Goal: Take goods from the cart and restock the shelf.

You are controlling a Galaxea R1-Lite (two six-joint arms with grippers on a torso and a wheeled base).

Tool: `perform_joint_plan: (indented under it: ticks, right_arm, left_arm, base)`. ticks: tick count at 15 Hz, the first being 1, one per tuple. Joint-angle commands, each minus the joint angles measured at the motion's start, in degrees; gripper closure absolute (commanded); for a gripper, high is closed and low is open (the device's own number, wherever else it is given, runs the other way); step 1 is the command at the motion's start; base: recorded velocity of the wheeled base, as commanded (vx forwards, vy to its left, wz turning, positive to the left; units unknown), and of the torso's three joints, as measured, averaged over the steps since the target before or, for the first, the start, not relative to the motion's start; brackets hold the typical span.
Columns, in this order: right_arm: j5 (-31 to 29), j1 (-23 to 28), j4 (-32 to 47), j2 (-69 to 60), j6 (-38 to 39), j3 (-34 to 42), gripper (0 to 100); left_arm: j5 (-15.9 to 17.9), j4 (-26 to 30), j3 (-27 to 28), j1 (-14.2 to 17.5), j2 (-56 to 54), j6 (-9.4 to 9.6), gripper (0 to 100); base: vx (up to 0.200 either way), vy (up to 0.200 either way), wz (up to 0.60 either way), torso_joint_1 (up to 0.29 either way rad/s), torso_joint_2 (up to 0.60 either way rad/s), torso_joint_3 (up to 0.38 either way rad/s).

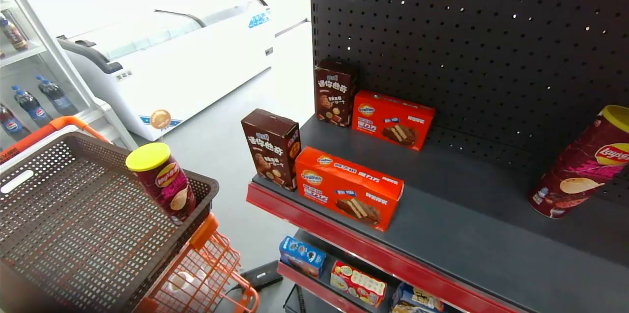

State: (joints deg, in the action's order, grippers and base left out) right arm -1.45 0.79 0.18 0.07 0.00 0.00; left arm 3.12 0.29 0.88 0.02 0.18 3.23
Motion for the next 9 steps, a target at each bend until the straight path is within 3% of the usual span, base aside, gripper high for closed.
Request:
perform_joint_plan:
  ticks: [1,4,5,6,7,8,9]
  right_arm:
    - [0.0,0.0,0.0,0.0,0.0,0.0,0]
    - [0.0,0.0,0.0,0.0,0.0,0.0,0]
    - [0.0,0.0,0.0,0.0,0.0,0.0,0]
    - [0.0,0.0,0.0,0.0,0.0,0.0,0]
    - [0.0,0.0,0.0,0.0,0.0,0.0,0]
    - [0.0,0.0,0.0,0.0,0.0,0.0,0]
    - [0.0,0.0,0.0,0.0,0.0,0.0,0]
  left_arm:
    - [-2.2,1.6,10.3,0.2,12.6,0.29,0]
    - [-2.7,-0.1,18.0,-0.2,33.0,-0.15,0]
    - [-2.9,-3.5,18.2,-1.3,37.5,-0.33,0]
    - [-2.9,-6.8,18.2,-1.3,43.1,-1.82,0]
    - [-2.6,-9.7,18.3,-0.2,46.7,-2.88,0]
    - [-1.1,-18.0,18.9,5.2,56.4,-2.97,0]
    - [0.3,-22.6,19.9,7.2,61.4,-2.18,0]
  base:
    - [0.000,0.000,0.00,0.000,0.00,0.000]
    - [0.000,0.000,0.00,0.000,0.00,0.000]
    - [0.000,0.000,0.00,0.000,0.00,0.000]
    - [0.000,0.000,0.00,0.000,0.00,0.000]
    - [0.000,0.000,0.00,0.000,0.00,0.000]
    - [0.000,0.000,0.00,0.000,0.00,0.000]
    - [0.000,0.000,0.00,0.000,0.00,0.000]
